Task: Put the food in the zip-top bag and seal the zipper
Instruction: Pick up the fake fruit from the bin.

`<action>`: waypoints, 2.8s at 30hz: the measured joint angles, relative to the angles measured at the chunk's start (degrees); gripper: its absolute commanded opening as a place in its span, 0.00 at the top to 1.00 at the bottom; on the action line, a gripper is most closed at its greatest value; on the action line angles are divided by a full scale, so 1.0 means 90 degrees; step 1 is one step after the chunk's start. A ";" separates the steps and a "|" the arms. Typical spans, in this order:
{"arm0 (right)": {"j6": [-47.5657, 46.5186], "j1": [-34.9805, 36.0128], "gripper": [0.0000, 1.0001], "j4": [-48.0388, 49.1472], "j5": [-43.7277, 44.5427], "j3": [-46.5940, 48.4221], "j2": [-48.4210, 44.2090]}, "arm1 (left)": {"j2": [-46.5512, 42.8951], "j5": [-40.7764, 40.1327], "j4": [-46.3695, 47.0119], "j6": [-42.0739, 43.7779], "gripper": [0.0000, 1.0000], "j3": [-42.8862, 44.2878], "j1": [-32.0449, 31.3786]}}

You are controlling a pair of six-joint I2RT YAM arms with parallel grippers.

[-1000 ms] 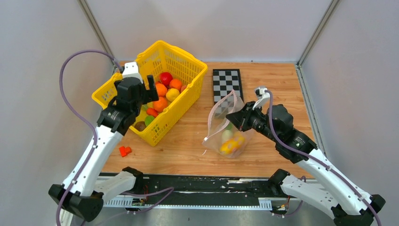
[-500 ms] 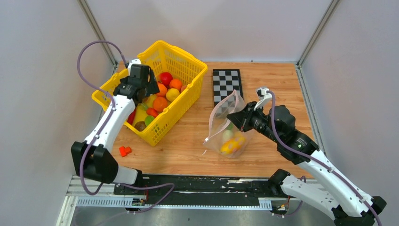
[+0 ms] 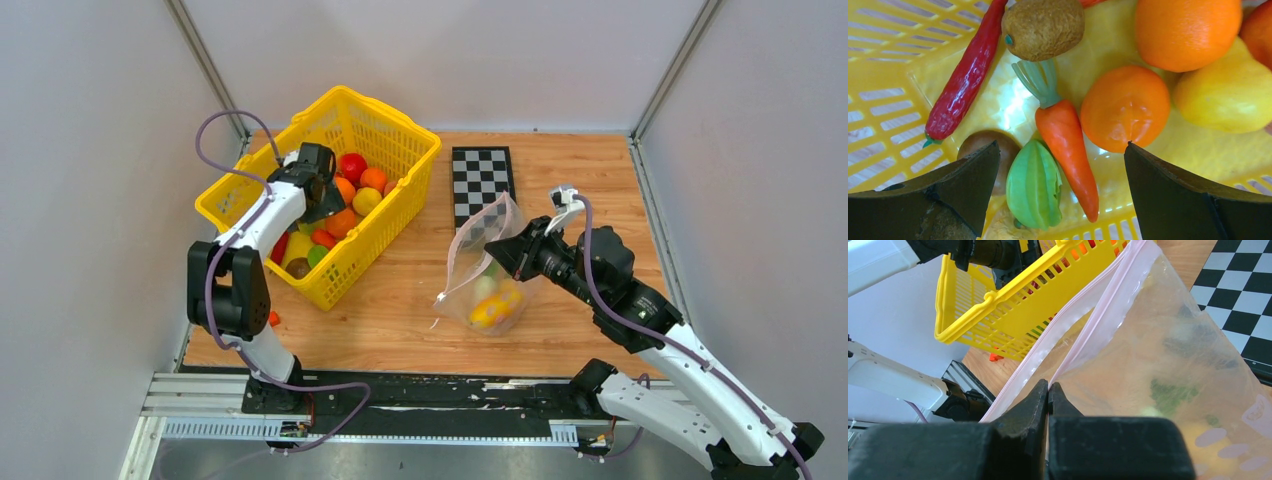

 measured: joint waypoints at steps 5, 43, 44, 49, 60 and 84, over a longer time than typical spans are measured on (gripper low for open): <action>0.0036 0.0000 1.00 0.0022 -0.0005 -0.0058 -0.0010 | 0.0408 -0.0010 -0.0029 -0.0063 0.08 0.0002 0.0002; 0.0044 0.0000 1.00 0.0017 -0.0002 -0.0075 0.0002 | 0.0770 0.1144 0.1795 0.2074 0.02 -0.0272 -0.0165; 0.0046 0.0000 1.00 0.0017 -0.0002 -0.0075 0.0002 | 0.0748 0.1207 0.1875 0.2108 0.01 -0.0321 -0.0168; 0.0066 0.0000 1.00 0.0015 -0.0002 -0.0075 0.0002 | 0.0452 0.1428 0.2157 0.2198 0.01 -0.0716 -0.0170; 0.0104 0.0000 1.00 0.0019 -0.0034 -0.0080 0.0087 | 0.0627 0.1977 0.2892 0.2123 0.06 -0.0969 -0.0177; 0.0107 0.0000 1.00 0.0019 -0.0046 -0.0080 0.0138 | -0.0185 0.2115 0.2888 0.2246 0.40 -0.1481 -0.0199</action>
